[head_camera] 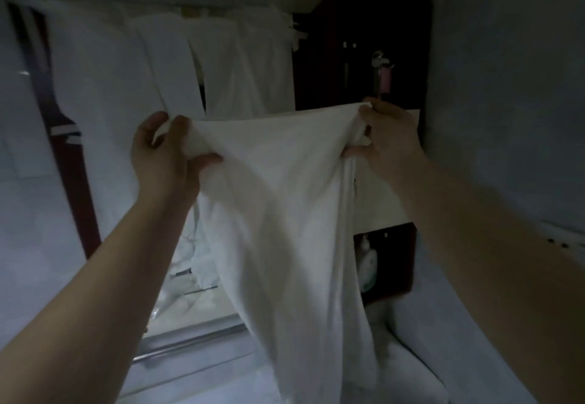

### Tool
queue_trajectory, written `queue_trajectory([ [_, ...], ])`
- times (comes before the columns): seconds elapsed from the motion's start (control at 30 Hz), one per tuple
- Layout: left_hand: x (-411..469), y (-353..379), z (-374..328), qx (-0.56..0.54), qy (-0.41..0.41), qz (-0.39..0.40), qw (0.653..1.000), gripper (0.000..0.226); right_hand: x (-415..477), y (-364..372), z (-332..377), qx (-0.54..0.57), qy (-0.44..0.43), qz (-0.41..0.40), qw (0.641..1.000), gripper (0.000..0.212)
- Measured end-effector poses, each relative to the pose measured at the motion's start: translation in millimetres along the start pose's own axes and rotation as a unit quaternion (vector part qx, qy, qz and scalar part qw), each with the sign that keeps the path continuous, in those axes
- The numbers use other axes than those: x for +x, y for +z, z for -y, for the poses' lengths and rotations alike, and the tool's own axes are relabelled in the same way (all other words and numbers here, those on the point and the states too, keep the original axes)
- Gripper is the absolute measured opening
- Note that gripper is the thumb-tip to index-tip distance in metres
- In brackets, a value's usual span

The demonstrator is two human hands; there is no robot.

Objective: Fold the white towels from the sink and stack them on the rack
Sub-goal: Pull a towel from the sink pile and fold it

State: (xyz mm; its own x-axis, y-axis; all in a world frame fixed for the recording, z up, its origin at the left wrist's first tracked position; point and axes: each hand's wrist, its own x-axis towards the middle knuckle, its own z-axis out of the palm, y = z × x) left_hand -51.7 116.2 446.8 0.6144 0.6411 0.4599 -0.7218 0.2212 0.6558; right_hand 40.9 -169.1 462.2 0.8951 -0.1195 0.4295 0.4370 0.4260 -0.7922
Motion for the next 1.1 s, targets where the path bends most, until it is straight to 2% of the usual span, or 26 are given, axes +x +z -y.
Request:
queue_trajectory([
  [0.07,-3.3,5.1,-9.6,-0.009,0.037,0.01,0.999,0.02,4.2,3.3,0.1,0.032,-0.032,0.0,0.999,0.028],
  [0.13,-7.3,6.3,-16.5,-0.011,0.068,0.022,0.997,0.02,5.5,6.1,-5.6,0.005,0.005,0.021,1.0,0.029],
  [0.2,-9.6,10.1,-24.9,-0.018,0.108,0.07,0.991,0.017,5.1,5.5,-10.7,0.007,0.045,0.036,0.998,0.026],
  [0.27,-10.1,13.6,-28.2,-0.024,0.125,0.099,0.987,0.017,8.4,3.2,-11.9,0.05,0.026,0.046,0.997,0.022],
  [0.33,-9.9,12.9,-29.7,-0.016,0.129,0.07,0.989,0.019,8.6,5.7,-11.4,0.055,0.018,0.044,0.997,0.019],
  [0.5,-8.3,-0.2,-26.7,0.04,0.078,-0.009,0.996,0.014,-0.3,11.3,-15.8,0.067,0.078,0.069,0.992,0.021],
  [0.63,3.3,-26.4,-45.2,0.06,0.008,-0.008,0.998,0.019,-14.4,36.2,-2.6,0.123,0.074,0.09,0.985,0.023],
  [0.7,8.6,-37.1,-62.6,0.085,-0.008,0.014,0.996,0.011,-23.3,54.8,6.3,0.156,0.076,0.112,0.978,0.018],
  [0.77,12.8,-45.1,-82.4,0.059,-0.017,0.005,0.998,0.016,-31.9,73.7,17.3,0.175,0.063,0.138,0.973,0.015],
  [0.83,14.2,-52.3,-103.5,0.028,-0.002,-0.003,1.0,0.023,-38.9,93.8,27.7,0.184,0.046,0.163,0.968,0.019],
  [0.9,14.0,-59.8,-121.8,0.019,0.033,-0.015,0.999,0.018,-43.3,112.4,34.3,0.193,0.032,0.174,0.965,0.027],
  [0.97,13.1,-68.5,-136.4,0.001,0.071,-0.032,0.997,0.027,-46.2,131.5,36.6,0.217,0.026,0.186,0.958,0.031],
  [1.1,12.0,-84.4,-161.4,-0.05,0.105,-0.034,0.993,0.018,-48.7,167.9,30.0,0.239,0.025,0.201,0.95,0.019],
])
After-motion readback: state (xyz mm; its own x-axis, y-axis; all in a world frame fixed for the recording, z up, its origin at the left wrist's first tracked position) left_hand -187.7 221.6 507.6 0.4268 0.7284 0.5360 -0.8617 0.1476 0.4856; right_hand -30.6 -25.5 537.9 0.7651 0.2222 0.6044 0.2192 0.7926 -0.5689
